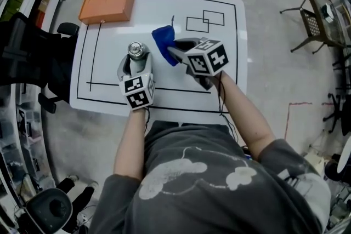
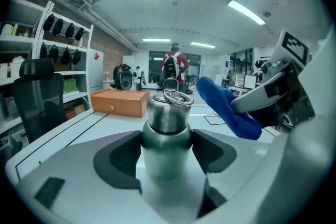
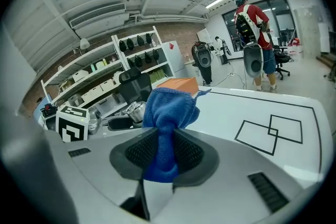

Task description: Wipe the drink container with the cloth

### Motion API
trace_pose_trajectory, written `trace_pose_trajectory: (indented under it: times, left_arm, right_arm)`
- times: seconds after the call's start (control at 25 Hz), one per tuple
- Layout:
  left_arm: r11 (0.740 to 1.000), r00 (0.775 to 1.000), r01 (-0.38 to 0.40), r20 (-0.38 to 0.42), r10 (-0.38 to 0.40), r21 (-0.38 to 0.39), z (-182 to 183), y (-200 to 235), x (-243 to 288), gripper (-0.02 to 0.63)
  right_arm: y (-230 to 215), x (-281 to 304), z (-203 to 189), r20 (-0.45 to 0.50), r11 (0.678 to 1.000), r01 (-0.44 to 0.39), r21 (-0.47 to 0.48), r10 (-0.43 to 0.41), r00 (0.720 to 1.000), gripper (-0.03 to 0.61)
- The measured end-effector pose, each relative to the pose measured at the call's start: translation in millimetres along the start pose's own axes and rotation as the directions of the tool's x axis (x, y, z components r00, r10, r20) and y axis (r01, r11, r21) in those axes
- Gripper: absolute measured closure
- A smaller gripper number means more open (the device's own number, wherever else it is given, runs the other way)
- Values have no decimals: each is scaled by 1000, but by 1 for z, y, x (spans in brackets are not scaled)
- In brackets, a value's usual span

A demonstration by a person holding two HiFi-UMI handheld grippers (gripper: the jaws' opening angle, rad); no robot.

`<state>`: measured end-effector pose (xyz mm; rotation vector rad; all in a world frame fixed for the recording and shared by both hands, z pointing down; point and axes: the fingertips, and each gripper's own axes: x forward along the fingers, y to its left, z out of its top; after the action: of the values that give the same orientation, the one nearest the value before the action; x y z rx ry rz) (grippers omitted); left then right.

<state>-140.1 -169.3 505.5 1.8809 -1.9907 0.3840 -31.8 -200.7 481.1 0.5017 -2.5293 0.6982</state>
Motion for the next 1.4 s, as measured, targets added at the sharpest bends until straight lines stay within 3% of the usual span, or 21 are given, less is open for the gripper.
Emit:
trace_pose_trajectory:
  times: [0.24, 0.4, 0.52, 0.68, 0.8, 1.0, 1.2, 1.4]
  left_arm:
    - [983, 986, 166, 4, -166, 74, 0, -2, -3, 311]
    - [937, 948, 316, -7, -318, 150, 0, -1, -5, 311]
    - [870, 893, 445, -28, -450, 214, 2, 2, -8, 311]
    - [753, 801, 591, -98, -591, 289, -1, 5, -10, 311]
    - [667, 732, 672, -148, -665, 323, -2, 7, -10, 311]
    - [535, 623, 764, -197, -757, 361, 0, 10, -11, 311]
    - [443, 545, 813, -224, -808, 379, 1, 12, -10, 311]
    - [383, 493, 838, -238, -837, 389, 1, 13, -11, 311]
  right_arm:
    - [12, 25, 15, -33, 996, -66, -52, 64, 997, 489]
    - [20, 49, 19, -77, 993, -88, -77, 82, 994, 489]
    - [25, 66, 17, -115, 991, -104, -80, 94, 989, 489]
    - [27, 79, 15, -159, 988, -131, -83, 117, 980, 491]
    - [23, 86, 13, -187, 987, -150, -49, 138, 973, 491]
    - [11, 105, 4, -240, 994, -101, -48, 86, 967, 494]
    - [0, 122, -11, -286, 998, -56, -20, 48, 957, 495]
    - [-3, 133, -14, -312, 998, -37, -43, 22, 950, 495]
